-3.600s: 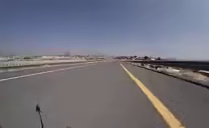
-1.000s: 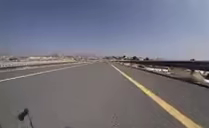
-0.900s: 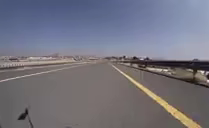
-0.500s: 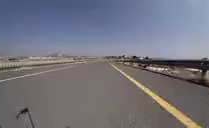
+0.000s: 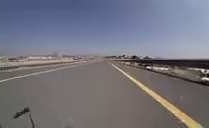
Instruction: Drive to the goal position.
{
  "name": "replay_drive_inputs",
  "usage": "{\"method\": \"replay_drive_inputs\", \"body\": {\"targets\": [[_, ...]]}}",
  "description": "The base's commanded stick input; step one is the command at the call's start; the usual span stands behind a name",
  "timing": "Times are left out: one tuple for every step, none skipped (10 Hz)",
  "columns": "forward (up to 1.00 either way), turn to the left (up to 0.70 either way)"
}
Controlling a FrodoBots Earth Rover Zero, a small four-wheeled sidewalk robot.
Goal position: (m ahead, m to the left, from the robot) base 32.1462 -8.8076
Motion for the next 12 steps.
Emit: {"method": "replay_drive_inputs", "body": {"targets": [[1.0, 0.0], [1.0, 0.0], [1.0, 0.0], [1.0, 0.0], [1.0, 0.0], [1.0, 0.0], [1.0, 0.0], [1.0, 0.0], [1.0, 0.0], [1.0, 0.0], [1.0, 0.0], [1.0, 0.0]]}}
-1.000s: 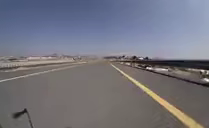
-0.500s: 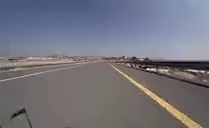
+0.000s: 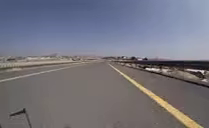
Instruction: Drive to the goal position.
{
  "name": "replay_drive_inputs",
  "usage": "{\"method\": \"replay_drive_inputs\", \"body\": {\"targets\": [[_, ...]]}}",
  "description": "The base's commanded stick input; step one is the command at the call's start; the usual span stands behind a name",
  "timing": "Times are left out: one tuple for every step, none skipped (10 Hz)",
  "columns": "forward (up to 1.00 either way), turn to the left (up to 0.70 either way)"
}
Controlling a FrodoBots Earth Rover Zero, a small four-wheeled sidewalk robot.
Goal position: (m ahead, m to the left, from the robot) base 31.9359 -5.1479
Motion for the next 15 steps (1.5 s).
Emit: {"method": "replay_drive_inputs", "body": {"targets": [[1.0, 0.0], [1.0, 0.0], [1.0, 0.0], [1.0, 0.0], [1.0, 0.0], [1.0, 0.0], [1.0, 0.0], [1.0, 0.0], [1.0, 0.0], [1.0, 0.0], [1.0, 0.0], [1.0, 0.0], [1.0, 0.0], [1.0, 0.0], [1.0, 0.0]]}}
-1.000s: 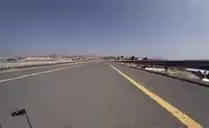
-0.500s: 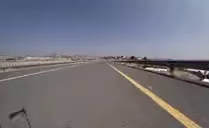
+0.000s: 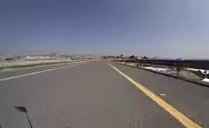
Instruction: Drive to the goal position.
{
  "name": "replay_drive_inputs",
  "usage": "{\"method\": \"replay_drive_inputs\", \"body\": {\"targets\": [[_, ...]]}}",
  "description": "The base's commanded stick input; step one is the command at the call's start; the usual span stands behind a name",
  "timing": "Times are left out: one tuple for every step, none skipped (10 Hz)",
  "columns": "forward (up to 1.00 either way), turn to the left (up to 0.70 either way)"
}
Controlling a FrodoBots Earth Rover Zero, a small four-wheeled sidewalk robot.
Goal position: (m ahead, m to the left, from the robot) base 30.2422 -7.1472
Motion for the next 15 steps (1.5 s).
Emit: {"method": "replay_drive_inputs", "body": {"targets": [[1.0, 0.0], [1.0, 0.0], [1.0, 0.0], [1.0, 0.0], [1.0, 0.0], [1.0, 0.0], [1.0, 0.0], [1.0, 0.0], [1.0, 0.0], [1.0, 0.0], [1.0, 0.0], [1.0, 0.0], [1.0, 0.0], [1.0, 0.0], [1.0, 0.0]]}}
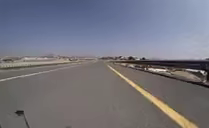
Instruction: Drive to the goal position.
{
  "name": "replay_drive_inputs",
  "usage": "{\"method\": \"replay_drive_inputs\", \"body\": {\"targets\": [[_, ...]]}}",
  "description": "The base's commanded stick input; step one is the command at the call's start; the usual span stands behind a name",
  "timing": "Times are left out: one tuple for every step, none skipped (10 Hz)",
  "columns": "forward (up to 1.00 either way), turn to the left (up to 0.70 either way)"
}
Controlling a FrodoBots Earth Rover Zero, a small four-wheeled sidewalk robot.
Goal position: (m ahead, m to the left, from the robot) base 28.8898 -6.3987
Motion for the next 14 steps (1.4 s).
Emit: {"method": "replay_drive_inputs", "body": {"targets": [[1.0, 0.0], [1.0, 0.0], [1.0, 0.0], [1.0, 0.0], [1.0, 0.0], [1.0, 0.0], [1.0, 0.0], [1.0, 0.0], [1.0, 0.0], [1.0, 0.0], [1.0, 0.0], [1.0, 0.0], [1.0, 0.0], [1.0, 0.0]]}}
